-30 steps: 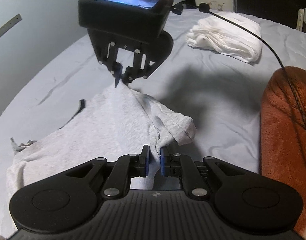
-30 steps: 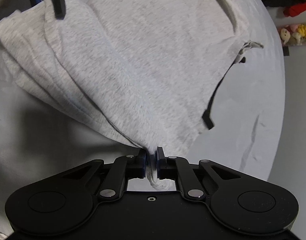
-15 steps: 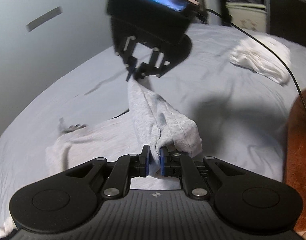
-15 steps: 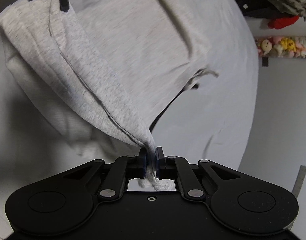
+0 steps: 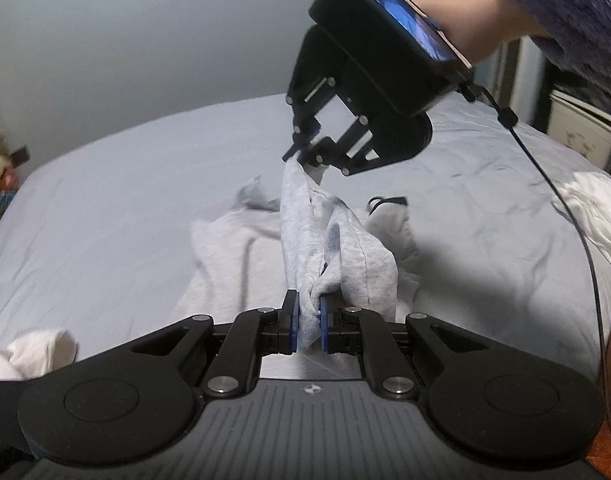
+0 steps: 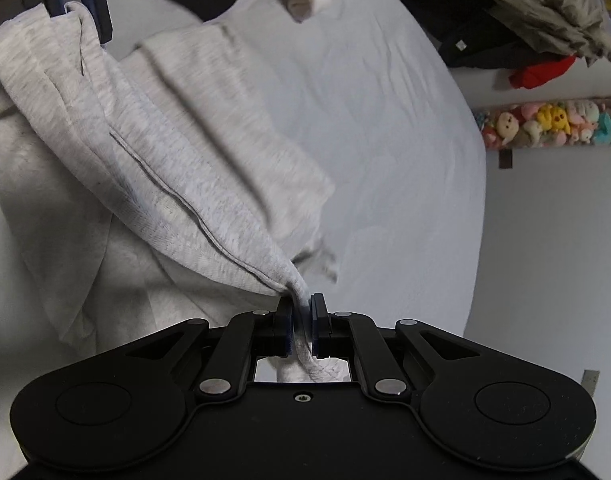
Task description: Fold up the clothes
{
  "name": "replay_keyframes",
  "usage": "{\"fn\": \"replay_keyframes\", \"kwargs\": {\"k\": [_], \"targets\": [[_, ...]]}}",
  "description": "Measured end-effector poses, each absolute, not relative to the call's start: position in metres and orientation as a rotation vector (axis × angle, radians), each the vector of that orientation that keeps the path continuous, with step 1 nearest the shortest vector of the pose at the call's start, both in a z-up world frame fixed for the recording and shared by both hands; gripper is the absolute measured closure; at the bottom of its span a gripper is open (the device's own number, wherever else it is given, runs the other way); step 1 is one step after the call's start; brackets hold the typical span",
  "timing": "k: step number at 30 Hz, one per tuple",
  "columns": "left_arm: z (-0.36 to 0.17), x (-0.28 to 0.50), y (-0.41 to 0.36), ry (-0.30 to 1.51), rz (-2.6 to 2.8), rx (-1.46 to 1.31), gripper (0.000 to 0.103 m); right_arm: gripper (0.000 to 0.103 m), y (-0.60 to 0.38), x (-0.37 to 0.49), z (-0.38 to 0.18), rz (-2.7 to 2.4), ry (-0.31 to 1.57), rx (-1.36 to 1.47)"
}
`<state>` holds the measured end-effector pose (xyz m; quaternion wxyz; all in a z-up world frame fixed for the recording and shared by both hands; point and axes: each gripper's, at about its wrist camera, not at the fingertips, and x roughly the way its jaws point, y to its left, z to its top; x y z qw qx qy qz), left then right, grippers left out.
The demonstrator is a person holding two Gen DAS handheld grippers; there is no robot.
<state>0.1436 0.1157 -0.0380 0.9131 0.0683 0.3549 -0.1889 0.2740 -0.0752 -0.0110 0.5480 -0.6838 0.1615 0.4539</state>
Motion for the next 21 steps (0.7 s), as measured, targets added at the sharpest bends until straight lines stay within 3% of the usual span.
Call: {"fn": "replay_keyframes", "kwargs": {"k": [13,14,18,21], "targets": [[-0.082,0.188,0.167,0.842,-0.335,-0.002,0.089,0.096,-0.018,0.312,-0.070,1.169,0.436,-1.545],[-0.083,0.189,0.170,0.845,-0.332,-0.006,0.087,0.094,-0.017,0.316,-0.074,1.171,0.441,-1.528],[-0.087,0.192,0.173,0.858,-0.317,-0.001,0.082,0.065,-0.016,0.328,-0.078,1.139,0.445,-1.446],[-0.081,0.189,0.171,0.860,-0.300,0.029,0.076,0.062,-0.020,0.337,-0.070,1.108,0.464,-1.380]]}}
